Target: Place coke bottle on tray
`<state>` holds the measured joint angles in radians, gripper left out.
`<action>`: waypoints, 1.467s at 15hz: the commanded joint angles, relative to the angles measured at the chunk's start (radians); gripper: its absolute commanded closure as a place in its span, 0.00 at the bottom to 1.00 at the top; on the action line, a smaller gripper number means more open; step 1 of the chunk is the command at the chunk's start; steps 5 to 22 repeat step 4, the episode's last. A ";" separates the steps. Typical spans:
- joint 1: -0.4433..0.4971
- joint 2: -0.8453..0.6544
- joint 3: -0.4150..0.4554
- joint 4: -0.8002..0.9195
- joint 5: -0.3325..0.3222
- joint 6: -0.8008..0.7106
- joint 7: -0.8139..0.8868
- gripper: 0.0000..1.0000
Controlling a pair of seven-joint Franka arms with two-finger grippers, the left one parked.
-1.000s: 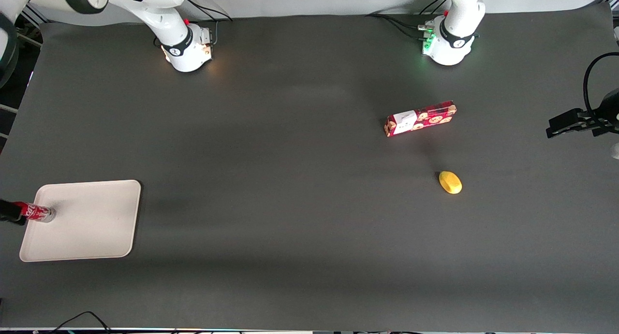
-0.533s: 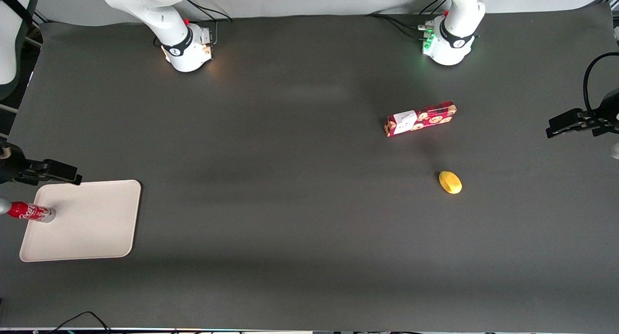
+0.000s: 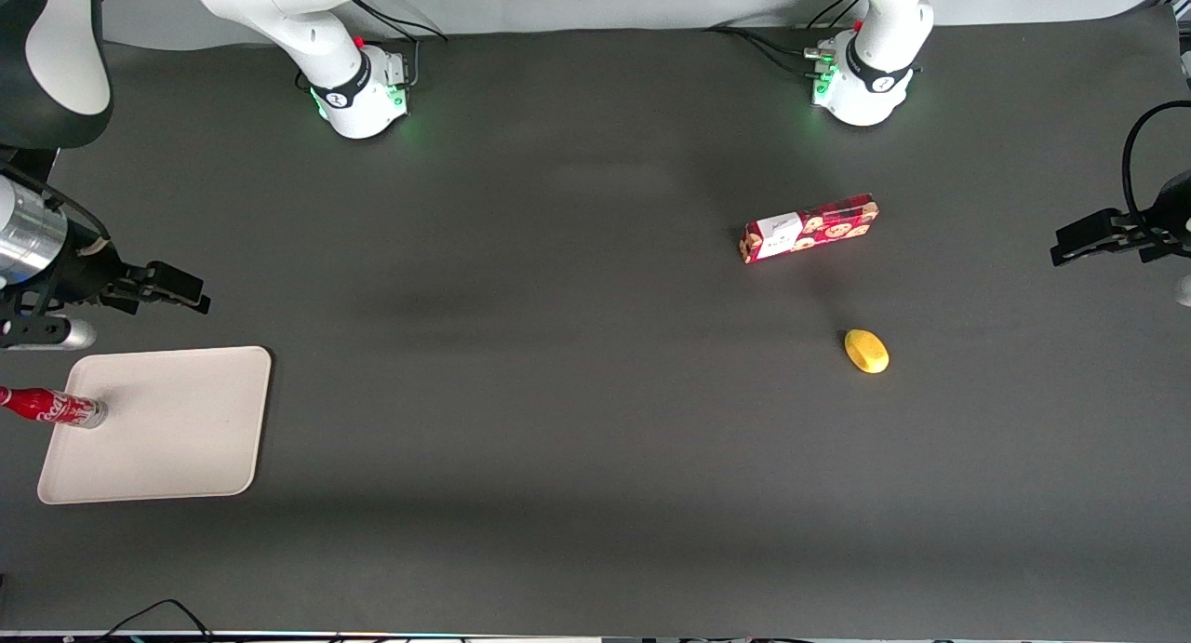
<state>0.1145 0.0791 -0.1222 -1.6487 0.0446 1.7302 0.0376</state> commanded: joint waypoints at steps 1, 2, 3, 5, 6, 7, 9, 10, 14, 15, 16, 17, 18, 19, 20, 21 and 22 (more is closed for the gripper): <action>0.005 -0.098 0.000 -0.132 0.005 0.066 0.024 0.00; 0.005 -0.104 0.000 -0.132 0.003 0.066 0.022 0.00; 0.004 -0.105 0.000 -0.131 0.003 0.066 0.018 0.00; 0.002 -0.105 -0.002 -0.131 0.003 0.065 0.016 0.00; 0.002 -0.105 -0.002 -0.131 0.003 0.065 0.016 0.00; 0.002 -0.105 -0.002 -0.131 0.003 0.065 0.016 0.00; 0.002 -0.105 -0.002 -0.131 0.003 0.065 0.016 0.00; 0.002 -0.105 -0.002 -0.131 0.003 0.065 0.016 0.00; 0.002 -0.105 -0.002 -0.131 0.003 0.065 0.016 0.00; 0.002 -0.105 -0.002 -0.131 0.003 0.065 0.016 0.00; 0.002 -0.105 -0.002 -0.131 0.003 0.065 0.016 0.00; 0.002 -0.105 -0.002 -0.131 0.003 0.065 0.016 0.00; 0.002 -0.105 -0.002 -0.131 0.003 0.065 0.016 0.00; 0.002 -0.105 -0.002 -0.131 0.003 0.065 0.016 0.00; 0.002 -0.105 -0.002 -0.131 0.003 0.065 0.016 0.00; 0.002 -0.105 -0.002 -0.131 0.003 0.065 0.016 0.00; 0.002 -0.105 -0.002 -0.131 0.003 0.065 0.016 0.00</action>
